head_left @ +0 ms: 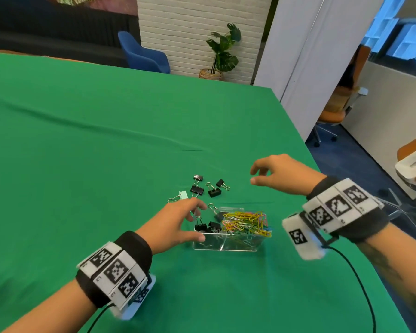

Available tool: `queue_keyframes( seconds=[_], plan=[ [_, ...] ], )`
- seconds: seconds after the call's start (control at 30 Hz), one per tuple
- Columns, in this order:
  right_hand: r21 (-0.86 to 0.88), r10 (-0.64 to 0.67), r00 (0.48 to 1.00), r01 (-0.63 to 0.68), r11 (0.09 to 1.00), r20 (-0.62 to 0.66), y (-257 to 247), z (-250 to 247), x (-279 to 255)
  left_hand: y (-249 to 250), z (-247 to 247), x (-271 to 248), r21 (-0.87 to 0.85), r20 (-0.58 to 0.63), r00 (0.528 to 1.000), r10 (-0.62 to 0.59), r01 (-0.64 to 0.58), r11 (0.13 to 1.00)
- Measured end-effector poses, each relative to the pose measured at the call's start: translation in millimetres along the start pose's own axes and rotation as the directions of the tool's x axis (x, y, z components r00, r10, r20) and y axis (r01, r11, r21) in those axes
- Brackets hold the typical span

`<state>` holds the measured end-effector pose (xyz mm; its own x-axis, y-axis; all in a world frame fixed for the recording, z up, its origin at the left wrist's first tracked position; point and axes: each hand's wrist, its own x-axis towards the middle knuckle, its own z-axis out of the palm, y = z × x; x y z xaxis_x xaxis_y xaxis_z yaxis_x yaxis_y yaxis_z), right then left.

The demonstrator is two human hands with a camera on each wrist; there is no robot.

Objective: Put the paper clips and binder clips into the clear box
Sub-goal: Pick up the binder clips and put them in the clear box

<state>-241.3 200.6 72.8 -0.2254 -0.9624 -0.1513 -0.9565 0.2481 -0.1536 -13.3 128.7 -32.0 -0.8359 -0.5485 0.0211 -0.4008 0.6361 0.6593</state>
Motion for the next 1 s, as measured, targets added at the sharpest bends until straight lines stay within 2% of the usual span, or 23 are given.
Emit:
queue_keyframes(
  seconds=[0.07, 0.17, 0.27, 0.4, 0.47, 0.6, 0.77, 0.9, 1.0],
  plan=[
    [0.020, 0.051, 0.988, -0.055, 0.998, 0.145, 24, -3, 21, -1, 0, 1, -0.008, 0.002, 1.000, 0.003, -0.003, 1.000],
    [-0.107, 0.125, 0.942, -0.096, 0.990, 0.313, 46, 7, 55, -4, -4, 4, -0.035, 0.016, 1.000, 0.013, -0.012, 0.999],
    [-0.229, 0.074, 0.934, 0.008, 0.973, 0.349, 50, 38, 91, -6, -7, 5, -0.074, 0.033, 0.999, -0.009, 0.011, 0.997],
    [-0.159, -0.082, 0.863, 0.184, 0.970, 0.498, 34, 72, 127, -6, -7, 7, -0.078, 0.056, 0.998, -0.033, 0.037, 0.996],
    [-0.149, -0.148, 0.865, 0.246, 0.958, 0.480, 26, 78, 139, -7, -7, 8, -0.093, 0.061, 0.998, -0.033, 0.039, 0.995],
    [-0.180, -0.224, 0.917, 0.294, 0.939, 0.330, 12, 84, 148, -9, -7, 9, -0.113, 0.067, 0.997, -0.047, 0.054, 0.992],
    [-0.132, -0.133, 0.938, 0.182, 0.974, 0.319, 18, 83, 145, -10, -5, 7, -0.134, 0.051, 0.997, -0.049, 0.056, 0.989],
    [-0.065, -0.141, 0.952, 0.164, 0.984, 0.272, 26, 61, 129, -6, -6, 5, -0.158, 0.045, 0.997, -0.056, 0.063, 0.985],
    [0.103, -0.150, 0.954, 0.127, 0.986, 0.259, 21, 42, 114, -3, -8, 5, -0.186, 0.052, 0.996, -0.069, 0.078, 0.980]
  ],
)
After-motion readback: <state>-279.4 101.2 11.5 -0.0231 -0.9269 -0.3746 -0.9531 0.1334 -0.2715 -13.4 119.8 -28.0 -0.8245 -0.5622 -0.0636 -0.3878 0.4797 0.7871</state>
